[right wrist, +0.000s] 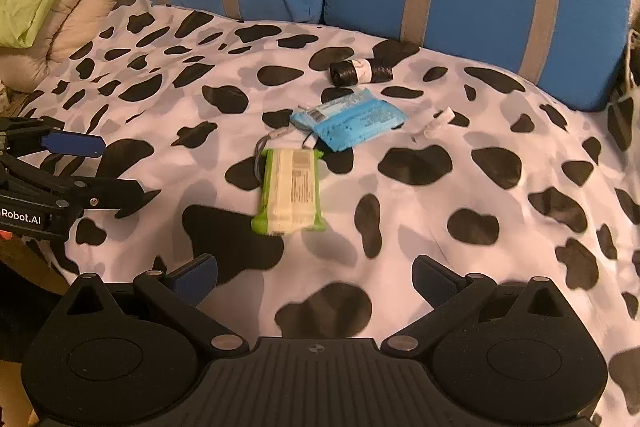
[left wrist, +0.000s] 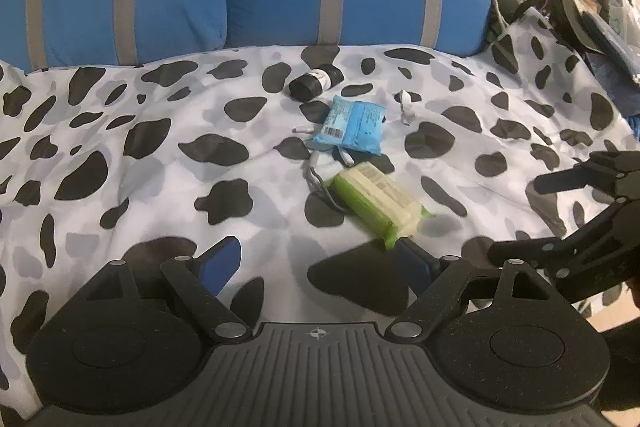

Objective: Organize soft objects
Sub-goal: 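Move both grippers back toward the green soap bar and blue packet, then grasp the green-wrapped soap bar with the right gripper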

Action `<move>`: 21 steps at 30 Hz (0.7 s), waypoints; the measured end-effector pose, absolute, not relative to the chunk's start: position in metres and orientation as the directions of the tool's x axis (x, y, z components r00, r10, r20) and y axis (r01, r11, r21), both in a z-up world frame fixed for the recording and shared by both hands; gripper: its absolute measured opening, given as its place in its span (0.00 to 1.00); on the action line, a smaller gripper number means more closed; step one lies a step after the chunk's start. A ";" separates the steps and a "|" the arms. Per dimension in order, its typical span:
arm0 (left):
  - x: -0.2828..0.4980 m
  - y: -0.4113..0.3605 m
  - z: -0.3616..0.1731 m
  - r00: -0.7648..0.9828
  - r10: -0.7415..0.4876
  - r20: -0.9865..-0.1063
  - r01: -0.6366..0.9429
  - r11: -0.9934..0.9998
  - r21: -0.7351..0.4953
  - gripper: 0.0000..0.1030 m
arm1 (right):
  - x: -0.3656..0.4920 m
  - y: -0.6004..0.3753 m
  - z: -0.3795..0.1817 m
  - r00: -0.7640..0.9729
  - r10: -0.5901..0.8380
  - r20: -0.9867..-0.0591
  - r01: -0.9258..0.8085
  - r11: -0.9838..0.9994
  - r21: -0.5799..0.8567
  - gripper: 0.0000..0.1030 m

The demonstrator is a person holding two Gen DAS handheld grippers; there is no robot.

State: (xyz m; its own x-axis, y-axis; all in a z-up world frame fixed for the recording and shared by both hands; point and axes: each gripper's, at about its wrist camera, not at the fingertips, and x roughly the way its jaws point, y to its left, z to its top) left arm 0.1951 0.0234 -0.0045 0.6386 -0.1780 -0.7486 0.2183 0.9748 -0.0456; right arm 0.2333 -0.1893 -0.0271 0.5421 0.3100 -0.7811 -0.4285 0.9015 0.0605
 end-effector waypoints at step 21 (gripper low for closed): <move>0.241 0.043 0.002 0.634 -0.134 -0.762 0.151 0.987 -0.048 0.82 | 0.312 -0.148 -0.069 0.473 0.314 -0.823 -0.447 0.891 0.083 0.93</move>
State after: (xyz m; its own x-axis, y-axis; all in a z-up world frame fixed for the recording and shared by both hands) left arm 0.2409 0.0425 0.0024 0.6342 -0.1339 -0.7615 0.1515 0.9873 -0.0475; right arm 0.3118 -0.1480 -0.0686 0.4730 0.3140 -0.8232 -0.4468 0.8908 0.0830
